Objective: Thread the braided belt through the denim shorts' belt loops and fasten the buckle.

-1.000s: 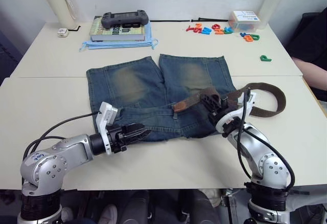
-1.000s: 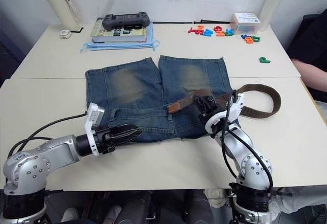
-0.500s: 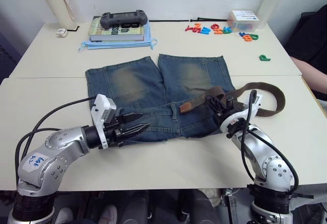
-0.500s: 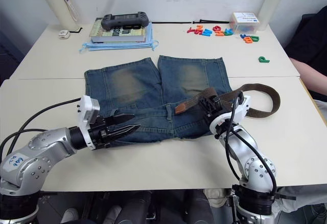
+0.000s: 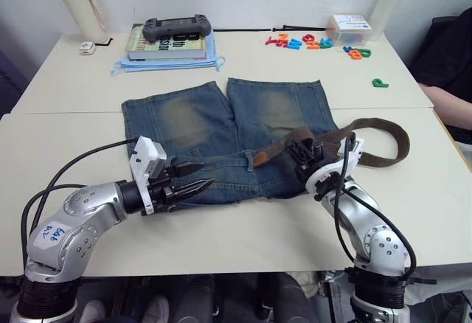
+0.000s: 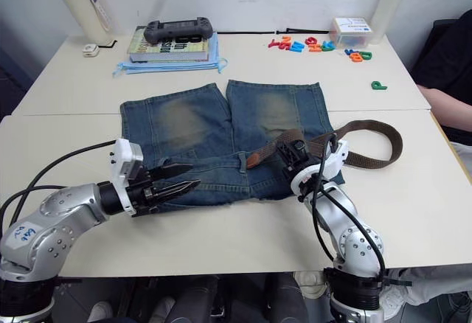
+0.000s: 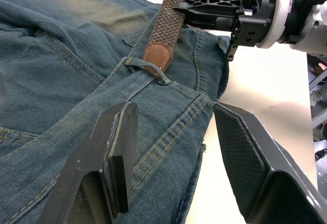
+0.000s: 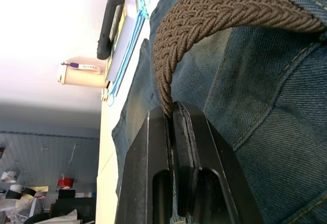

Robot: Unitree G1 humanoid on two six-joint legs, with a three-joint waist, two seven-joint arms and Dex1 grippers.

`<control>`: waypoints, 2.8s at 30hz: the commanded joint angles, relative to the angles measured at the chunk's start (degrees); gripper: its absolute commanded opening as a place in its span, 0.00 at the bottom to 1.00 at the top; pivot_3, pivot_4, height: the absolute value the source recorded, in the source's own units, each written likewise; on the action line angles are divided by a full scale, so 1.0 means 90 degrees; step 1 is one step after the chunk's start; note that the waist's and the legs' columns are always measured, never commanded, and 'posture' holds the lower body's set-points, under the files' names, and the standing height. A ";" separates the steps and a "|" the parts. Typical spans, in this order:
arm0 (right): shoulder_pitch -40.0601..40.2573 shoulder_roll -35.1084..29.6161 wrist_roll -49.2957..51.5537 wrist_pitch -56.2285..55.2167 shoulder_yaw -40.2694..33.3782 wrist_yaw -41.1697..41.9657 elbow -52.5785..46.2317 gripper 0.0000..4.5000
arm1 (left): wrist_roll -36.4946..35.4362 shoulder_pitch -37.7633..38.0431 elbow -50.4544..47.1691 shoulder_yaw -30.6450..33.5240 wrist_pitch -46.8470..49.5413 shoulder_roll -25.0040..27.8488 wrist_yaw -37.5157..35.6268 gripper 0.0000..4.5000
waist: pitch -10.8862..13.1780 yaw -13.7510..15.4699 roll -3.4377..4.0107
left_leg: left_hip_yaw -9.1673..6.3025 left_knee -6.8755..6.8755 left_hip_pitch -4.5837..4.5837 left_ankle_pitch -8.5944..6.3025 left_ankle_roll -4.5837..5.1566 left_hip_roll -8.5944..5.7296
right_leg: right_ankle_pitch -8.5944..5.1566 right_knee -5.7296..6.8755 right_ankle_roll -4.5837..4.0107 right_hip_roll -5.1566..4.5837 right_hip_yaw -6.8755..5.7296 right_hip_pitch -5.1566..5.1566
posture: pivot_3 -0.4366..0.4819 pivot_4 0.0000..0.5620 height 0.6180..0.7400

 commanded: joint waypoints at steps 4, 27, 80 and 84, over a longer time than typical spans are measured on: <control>-0.0089 0.0302 -0.0193 0.0083 0.0377 0.0071 0.0115 0.00 | 0.0098 -0.0089 0.0011 -0.0089 -0.0119 -0.0050 0.0018 0.60 | 0.0000 -0.0058 0.0000 | 0.0000 0.0000 0.0001 0.0000 0.0000 0.0000 | 0.0000 0.0003 0.0000 0.0000 0.0000 0.0000 | 0.48 0.27 0.40; -0.0490 0.0699 -0.0475 0.0682 0.0739 -0.0220 0.0205 0.00 | 0.0236 -0.0180 0.0074 -0.0193 -0.0112 -0.0097 0.0129 0.60 | -0.0001 -0.0174 -0.0001 | 0.0001 0.0001 0.0002 0.0006 -0.0012 0.0003 | -0.0003 0.0022 -0.0005 0.0005 0.0003 -0.0010 | 0.48 0.27 0.40; -0.0871 0.1257 -0.1518 0.1559 0.1047 0.0441 0.0951 0.00 | -0.3110 -0.0610 0.1732 0.1564 0.3085 -0.1429 0.2342 0.60 | -0.0008 -0.0220 -0.0013 | 0.0007 0.0000 -0.0001 0.0013 -0.0024 0.0002 | -0.0003 0.0040 -0.0006 0.0007 0.0008 -0.0026 | 0.48 0.27 0.40; -0.0869 0.1270 -0.1555 0.1576 0.1036 0.0446 0.0947 0.00 | -0.3347 -0.0606 0.1716 0.1579 0.3075 -0.1432 0.2437 0.60 | -0.0008 -0.0208 -0.0014 | 0.0007 0.0003 -0.0002 0.0014 -0.0026 0.0002 | -0.0003 0.0040 -0.0006 0.0007 0.0008 -0.0025 | 0.48 0.27 0.40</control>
